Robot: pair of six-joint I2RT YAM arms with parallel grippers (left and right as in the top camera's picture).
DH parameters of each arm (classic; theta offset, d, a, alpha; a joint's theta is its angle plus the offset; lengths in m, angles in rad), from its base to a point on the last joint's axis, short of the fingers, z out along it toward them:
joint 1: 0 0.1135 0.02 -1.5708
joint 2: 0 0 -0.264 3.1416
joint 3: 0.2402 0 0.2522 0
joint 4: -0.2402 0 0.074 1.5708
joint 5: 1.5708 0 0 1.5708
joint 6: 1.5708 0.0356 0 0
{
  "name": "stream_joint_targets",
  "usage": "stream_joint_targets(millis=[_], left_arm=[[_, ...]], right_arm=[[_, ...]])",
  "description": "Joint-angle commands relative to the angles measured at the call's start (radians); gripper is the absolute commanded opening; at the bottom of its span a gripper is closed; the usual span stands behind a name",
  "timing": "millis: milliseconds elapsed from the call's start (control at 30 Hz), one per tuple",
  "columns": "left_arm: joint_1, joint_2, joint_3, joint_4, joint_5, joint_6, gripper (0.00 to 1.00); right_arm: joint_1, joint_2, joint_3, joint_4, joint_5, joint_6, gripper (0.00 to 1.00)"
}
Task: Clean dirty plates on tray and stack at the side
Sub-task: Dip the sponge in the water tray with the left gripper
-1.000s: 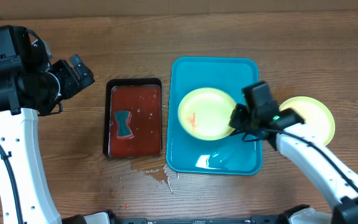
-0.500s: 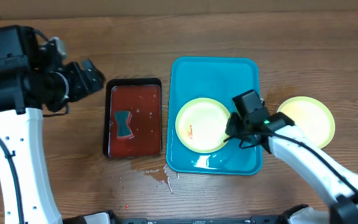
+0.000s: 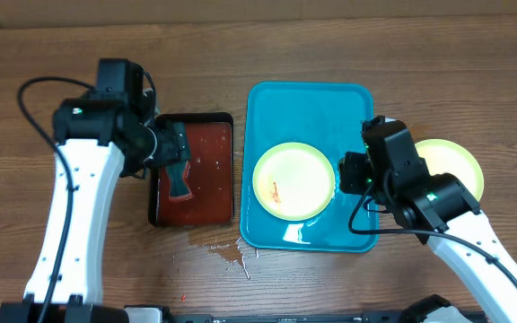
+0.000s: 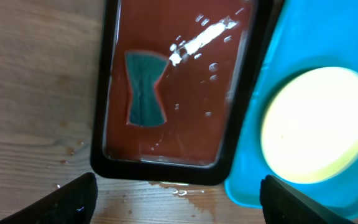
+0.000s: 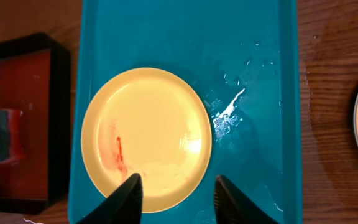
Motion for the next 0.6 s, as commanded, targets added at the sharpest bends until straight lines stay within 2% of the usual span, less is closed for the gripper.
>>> stream_joint_targets(millis=[0,133,367,433,567], left_arm=[[-0.004,0.031,-0.061,0.033,-0.024,-0.027,0.83],[-0.007,0.071,-0.103,0.092,-0.076,-0.026,0.81],[-0.037,0.210,-0.201,0.218,-0.122,-0.027,0.71],[-0.040,0.264,-0.216,0.256,-0.125,-0.027,0.62],[-0.040,0.370,-0.219,0.290,-0.127,-0.027,0.37]], right_arm=[[-0.007,0.043,-0.030,0.008,0.006,-0.064,0.38],[-0.007,0.122,-0.031,0.016,-0.065,-0.149,0.38],[-0.007,0.169,-0.031,0.019,-0.084,-0.151,0.38],[-0.007,0.169,-0.031,0.018,-0.084,-0.151,0.38],[-0.007,0.169,-0.031,0.012,-0.085,-0.151,0.38]])
